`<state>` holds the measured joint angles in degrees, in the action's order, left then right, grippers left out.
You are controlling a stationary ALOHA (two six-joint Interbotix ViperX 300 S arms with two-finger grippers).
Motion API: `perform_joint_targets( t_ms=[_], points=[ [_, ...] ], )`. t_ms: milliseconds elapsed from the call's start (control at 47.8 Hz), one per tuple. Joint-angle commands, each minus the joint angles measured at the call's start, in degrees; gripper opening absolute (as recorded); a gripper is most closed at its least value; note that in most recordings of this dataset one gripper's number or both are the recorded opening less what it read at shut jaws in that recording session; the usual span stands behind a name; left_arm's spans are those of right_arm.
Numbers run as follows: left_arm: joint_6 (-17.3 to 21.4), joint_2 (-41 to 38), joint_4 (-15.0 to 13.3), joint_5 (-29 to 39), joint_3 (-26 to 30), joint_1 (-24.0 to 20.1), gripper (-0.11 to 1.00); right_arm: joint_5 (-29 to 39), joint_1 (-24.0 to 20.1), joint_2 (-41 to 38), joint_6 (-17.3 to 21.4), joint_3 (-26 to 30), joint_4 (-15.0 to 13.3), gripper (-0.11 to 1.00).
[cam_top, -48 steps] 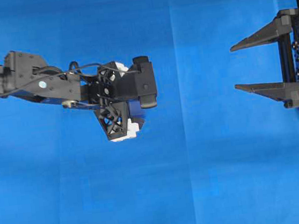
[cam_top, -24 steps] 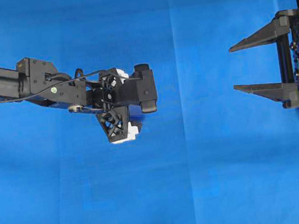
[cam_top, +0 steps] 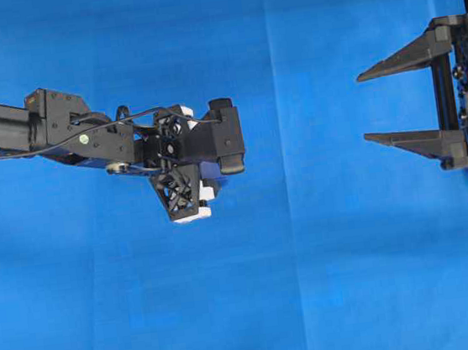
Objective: Handover the blue block to the right arm after grasping it with the left arm, then place it in the designated position.
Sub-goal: 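Close the left gripper on the blue cube and lift it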
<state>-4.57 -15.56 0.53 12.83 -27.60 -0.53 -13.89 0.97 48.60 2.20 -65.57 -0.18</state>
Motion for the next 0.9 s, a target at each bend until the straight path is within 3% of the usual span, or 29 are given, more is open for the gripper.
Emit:
perform_joint_targets(
  t_ms=[0,523,879],
  points=[
    [0.00,1.05,0.00,-0.09,0.97,0.00,0.49,-0.62,0.09,-0.18,0.09,1.14,-0.09,0.96],
    [0.18,2.20,0.00,1.76,1.05,0.26,0.49,-0.62,0.09,-0.18,0.00,1.23,0.00,0.96],
    [0.35,10.11,0.09,10.81,3.78,1.14,0.49,-0.70,0.09,-0.18,0.09,1.23,-0.09,0.96]
  ],
)
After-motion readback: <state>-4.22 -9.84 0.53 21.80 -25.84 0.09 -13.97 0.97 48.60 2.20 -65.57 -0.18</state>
